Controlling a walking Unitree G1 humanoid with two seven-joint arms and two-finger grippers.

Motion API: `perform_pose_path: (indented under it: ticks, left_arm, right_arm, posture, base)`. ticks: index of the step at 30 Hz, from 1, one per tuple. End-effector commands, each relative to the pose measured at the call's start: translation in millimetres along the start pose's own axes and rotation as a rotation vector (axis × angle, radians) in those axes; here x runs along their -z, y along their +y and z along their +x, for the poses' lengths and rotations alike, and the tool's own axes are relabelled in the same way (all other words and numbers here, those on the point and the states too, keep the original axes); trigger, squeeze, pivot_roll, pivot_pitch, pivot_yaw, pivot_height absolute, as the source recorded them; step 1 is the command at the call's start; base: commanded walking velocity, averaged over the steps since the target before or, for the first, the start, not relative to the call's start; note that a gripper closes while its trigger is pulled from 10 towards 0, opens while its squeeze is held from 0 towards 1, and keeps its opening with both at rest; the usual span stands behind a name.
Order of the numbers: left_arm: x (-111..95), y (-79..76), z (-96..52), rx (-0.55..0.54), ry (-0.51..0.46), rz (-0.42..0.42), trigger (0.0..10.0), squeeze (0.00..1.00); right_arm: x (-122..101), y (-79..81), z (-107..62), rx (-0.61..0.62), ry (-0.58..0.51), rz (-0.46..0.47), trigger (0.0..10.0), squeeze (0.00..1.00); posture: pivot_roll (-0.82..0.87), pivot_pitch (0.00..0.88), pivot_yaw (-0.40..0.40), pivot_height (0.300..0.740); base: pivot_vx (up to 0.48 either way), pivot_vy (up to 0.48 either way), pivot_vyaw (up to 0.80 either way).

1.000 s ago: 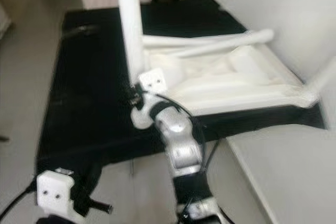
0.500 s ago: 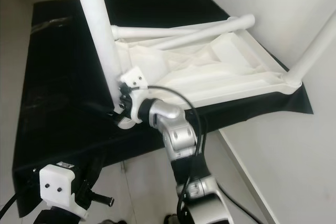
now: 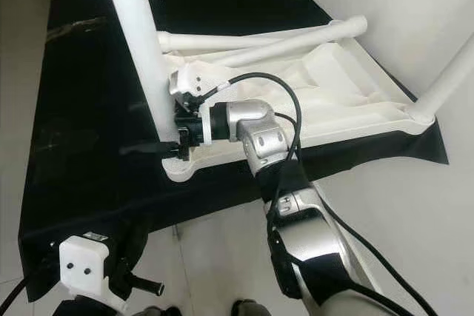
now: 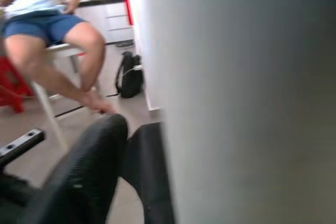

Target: Building children table

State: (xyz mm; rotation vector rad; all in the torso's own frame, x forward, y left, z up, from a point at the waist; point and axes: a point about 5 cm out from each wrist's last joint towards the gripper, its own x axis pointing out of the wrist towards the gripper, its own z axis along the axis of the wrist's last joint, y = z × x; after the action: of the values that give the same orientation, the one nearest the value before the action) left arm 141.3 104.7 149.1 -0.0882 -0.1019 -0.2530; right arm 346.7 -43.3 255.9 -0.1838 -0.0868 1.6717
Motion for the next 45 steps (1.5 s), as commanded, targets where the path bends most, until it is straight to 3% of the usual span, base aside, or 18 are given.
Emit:
perform_pose_path:
  ticks: [1, 11, 18, 19, 20, 22, 23, 24, 25, 30, 36, 37, 38, 39, 40, 41, 43, 45]
  left_arm:
    - [0.2, -2.6, -2.9, 0.0, 0.003, -0.004, 10.0, 0.0]
    - [0.4, -2.4, -3.7, 0.001, 0.008, -0.003, 10.0, 0.0]
    - [0.4, -2.3, -3.2, 0.001, 0.006, -0.003, 10.0, 0.0]
    - [-0.2, -2.0, -3.2, 0.0, 0.004, -0.003, 10.0, 0.0]
    - [-0.2, -2.0, -3.2, 0.0, 0.004, -0.003, 10.0, 0.0]
    - [-1.5, -0.6, -3.7, -0.002, 0.002, -0.001, 10.0, 0.0]
    - [-1.5, -0.6, -3.7, -0.002, 0.002, -0.001, 10.0, 0.0]
    - [-2.3, 0.3, -3.8, -0.002, 0.001, 0.0, 10.0, 0.0]
    - [-2.2, 1.4, -3.7, -0.002, 0.001, 0.002, 10.0, 0.0]
    - [-1.7, 2.8, -2.9, -0.001, 0.002, 0.002, 10.0, 0.0]
    - [-0.3, 4.9, -0.4, 0.001, 0.004, 0.001, 10.0, 0.0]
    - [-0.5, 5.4, -0.4, -0.004, 0.003, 0.004, 10.0, 0.0]
    - [-0.5, 5.4, -0.4, -0.004, 0.003, 0.004, 10.0, 0.0]
    - [-0.5, 5.7, -0.4, -0.007, 0.003, 0.006, 10.0, 0.0]
    - [-0.5, 5.8, -0.3, -0.009, 0.002, 0.008, 10.0, 0.0]
    - [-0.5, 5.8, -0.3, -0.009, 0.002, 0.008, 10.0, 0.0]
    - [-0.8, 5.2, 0.2, -0.007, 0.001, 0.007, 10.0, 0.0]
    - [-0.9, 4.9, 0.3, -0.006, 0.001, 0.007, 10.0, 0.0]
  right_arm:
    - [0.9, 3.1, 8.6, -0.09, -0.015, 0.003, 0.0, 0.0]
    - [8.0, 1.3, -1.1, -0.091, -0.019, 0.009, 0.0, 0.0]
    - [19.1, 0.9, -11.5, 0.106, -0.046, 0.004, 0.0, 0.0]
    - [29.2, 4.0, -10.3, 0.221, -0.036, 0.02, 0.0, 0.0]
    - [29.2, 4.0, -10.3, 0.221, -0.036, 0.02, 0.0, 0.0]
    - [67.3, 19.9, -6.8, 0.787, 0.077, 0.104, 0.0, 0.0]
    - [67.3, 19.9, -6.8, 0.787, 0.077, 0.104, 0.0, 0.0]
    - [79.7, 36.2, -6.8, 0.961, 0.123, 0.143, 0.0, 0.0]
    - [82.0, 48.5, -0.3, 1.029, 0.132, 0.143, 0.0, 0.0]
    - [77.9, 54.6, 14.6, 0.994, 0.111, 0.123, 0.0, 0.0]
    - [66.3, 43.0, 39.3, 0.855, 0.058, 0.112, 0.0, 0.0]
    - [64.4, 43.5, 42.4, 0.822, 0.049, 0.123, 4.6, 0.0]
    - [64.4, 43.5, 42.4, 0.822, 0.049, 0.123, 4.6, 0.0]
    - [63.2, 44.0, 44.2, 0.803, 0.043, 0.131, 10.0, 0.0]
    - [56.0, 47.1, 48.3, 0.743, 0.008, 0.138, 10.0, 1.0]
    - [56.0, 47.1, 48.3, 0.743, 0.008, 0.138, 10.0, 1.0]
    - [37.5, 50.9, 48.4, 0.493, -0.06, 0.107, 10.0, 1.0]
    - [31.5, 50.8, 45.9, 0.423, -0.075, 0.087, 10.0, 1.0]
  posture:
    - [-0.01, 0.183, -0.022, 0.74]
    - [-0.01, 0.186, -0.017, 0.74]
    - [-0.03, 0.192, -0.022, 0.74]
    - [-0.03, 0.2, -0.028, 0.74]
    - [-0.03, 0.2, -0.028, 0.74]
    - [-0.03, 0.212, -0.032, 0.74]
    - [-0.03, 0.212, -0.032, 0.74]
    - [-0.03, 0.213, -0.029, 0.74]
    - [-0.04, 0.215, -0.015, 0.74]
    - [-0.04, 0.201, -0.007, 0.74]
    - [-0.01, 0.187, -0.006, 0.74]
    - [-0.01, 0.187, -0.006, 0.74]
    - [-0.01, 0.187, -0.006, 0.74]
    - [-0.01, 0.186, -0.007, 0.74]
    - [0.0, 0.184, -0.008, 0.74]
    - [0.0, 0.184, -0.008, 0.74]
    - [-0.01, 0.184, -0.008, 0.74]
    - [-0.01, 0.184, -0.008, 0.74]
  base:
    - [0.0, 0.0, 0.0]
    - [0.0, 0.0, 0.0]
    - [0.0, 0.0, 0.0]
    - [0.0, 0.0, 0.0]
    - [0.0, 0.0, 0.0]
    - [0.0, 0.0, 0.0]
    - [0.0, 0.0, 0.0]
    - [0.0, 0.0, 0.0]
    - [0.0, 0.0, 0.0]
    - [0.0, 0.0, 0.0]
    - [0.0, 0.0, 0.0]
    - [0.0, 0.0, 0.0]
    - [0.0, 0.0, 0.0]
    - [0.0, 0.0, 0.0]
    - [0.0, 0.0, 0.0]
    - [0.0, 0.0, 0.0]
    - [0.0, 0.0, 0.0]
    - [0.0, 0.0, 0.0]
